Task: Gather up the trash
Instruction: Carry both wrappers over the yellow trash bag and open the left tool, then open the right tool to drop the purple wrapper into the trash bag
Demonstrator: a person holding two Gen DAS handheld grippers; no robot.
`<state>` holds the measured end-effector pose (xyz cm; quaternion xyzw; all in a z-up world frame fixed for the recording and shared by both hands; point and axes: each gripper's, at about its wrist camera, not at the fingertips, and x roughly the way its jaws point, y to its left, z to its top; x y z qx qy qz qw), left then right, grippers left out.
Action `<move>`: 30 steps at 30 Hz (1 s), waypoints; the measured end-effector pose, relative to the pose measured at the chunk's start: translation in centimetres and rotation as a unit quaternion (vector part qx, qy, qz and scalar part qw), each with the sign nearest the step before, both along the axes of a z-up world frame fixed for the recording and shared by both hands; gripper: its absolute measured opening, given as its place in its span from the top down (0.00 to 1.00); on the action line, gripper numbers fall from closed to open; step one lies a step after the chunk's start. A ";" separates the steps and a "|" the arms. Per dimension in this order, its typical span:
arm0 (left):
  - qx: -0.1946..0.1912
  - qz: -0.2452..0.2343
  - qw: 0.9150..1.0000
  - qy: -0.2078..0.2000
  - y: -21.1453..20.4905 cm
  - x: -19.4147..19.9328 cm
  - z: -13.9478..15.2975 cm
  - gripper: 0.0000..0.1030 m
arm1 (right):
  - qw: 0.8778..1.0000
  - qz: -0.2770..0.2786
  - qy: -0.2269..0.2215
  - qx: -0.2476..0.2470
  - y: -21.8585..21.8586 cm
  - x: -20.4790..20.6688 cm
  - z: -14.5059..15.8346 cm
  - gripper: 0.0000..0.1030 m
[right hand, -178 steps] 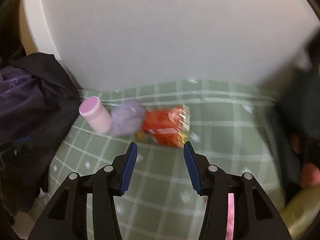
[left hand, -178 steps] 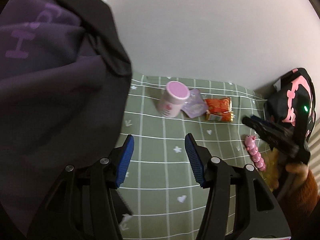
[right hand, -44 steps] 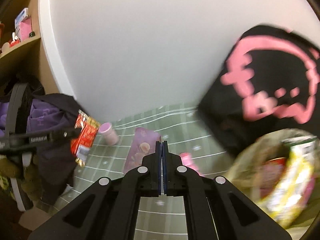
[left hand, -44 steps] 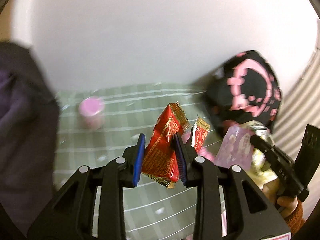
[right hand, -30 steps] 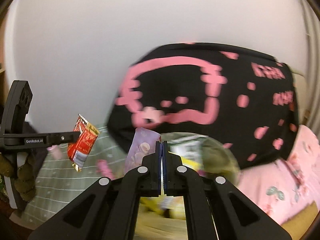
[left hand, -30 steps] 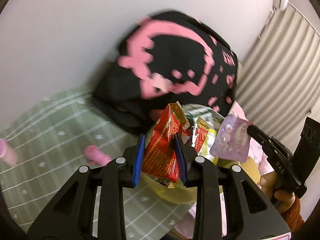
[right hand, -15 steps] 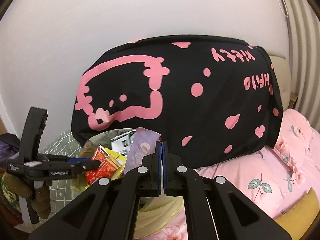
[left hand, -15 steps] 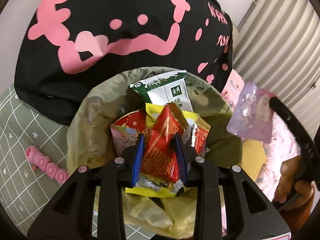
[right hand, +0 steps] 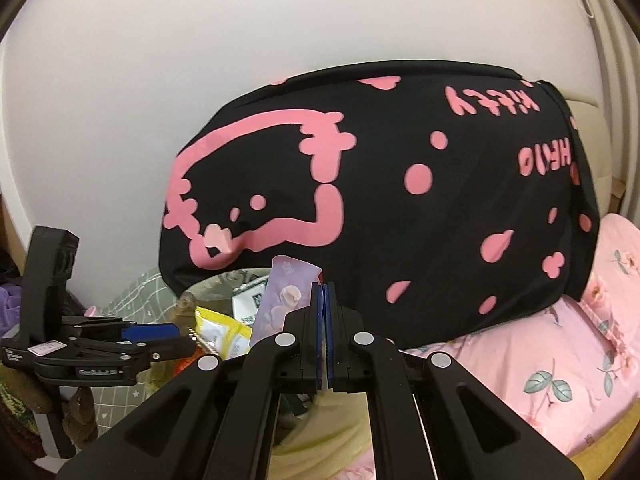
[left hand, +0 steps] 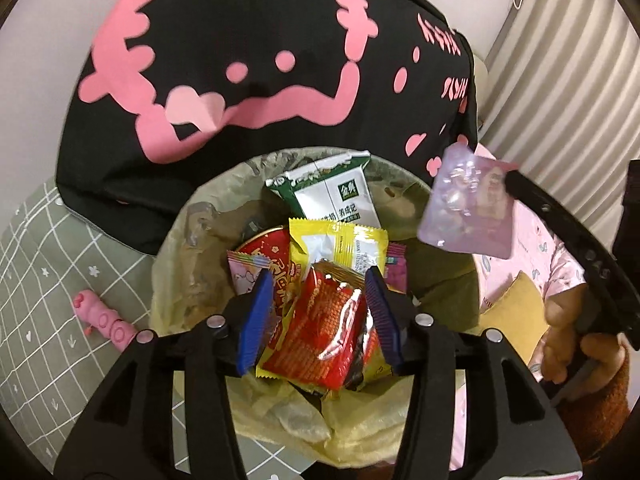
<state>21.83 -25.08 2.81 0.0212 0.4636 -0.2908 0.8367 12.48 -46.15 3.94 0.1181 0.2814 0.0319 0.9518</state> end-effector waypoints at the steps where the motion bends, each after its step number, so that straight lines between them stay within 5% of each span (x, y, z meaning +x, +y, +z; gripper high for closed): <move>1: -0.004 0.005 1.000 -0.002 0.3 -0.1 0.4 0.56 | 1.000 0.003 -0.001 0.000 0.2 0.1 0.0 0.97; 11: -0.036 0.101 0.993 -0.039 6.3 -0.3 2.8 0.55 | 0.997 0.075 -0.014 -0.001 4.4 1.4 0.4 0.97; 20: -0.042 0.164 0.985 -0.025 10.8 -0.9 2.1 0.54 | 0.987 0.152 0.056 -0.025 10.0 3.0 -3.7 0.97; 30: -0.040 0.212 0.976 -0.005 14.2 -1.8 0.5 0.54 | 0.986 0.125 0.111 -0.020 8.2 4.6 -6.7 0.97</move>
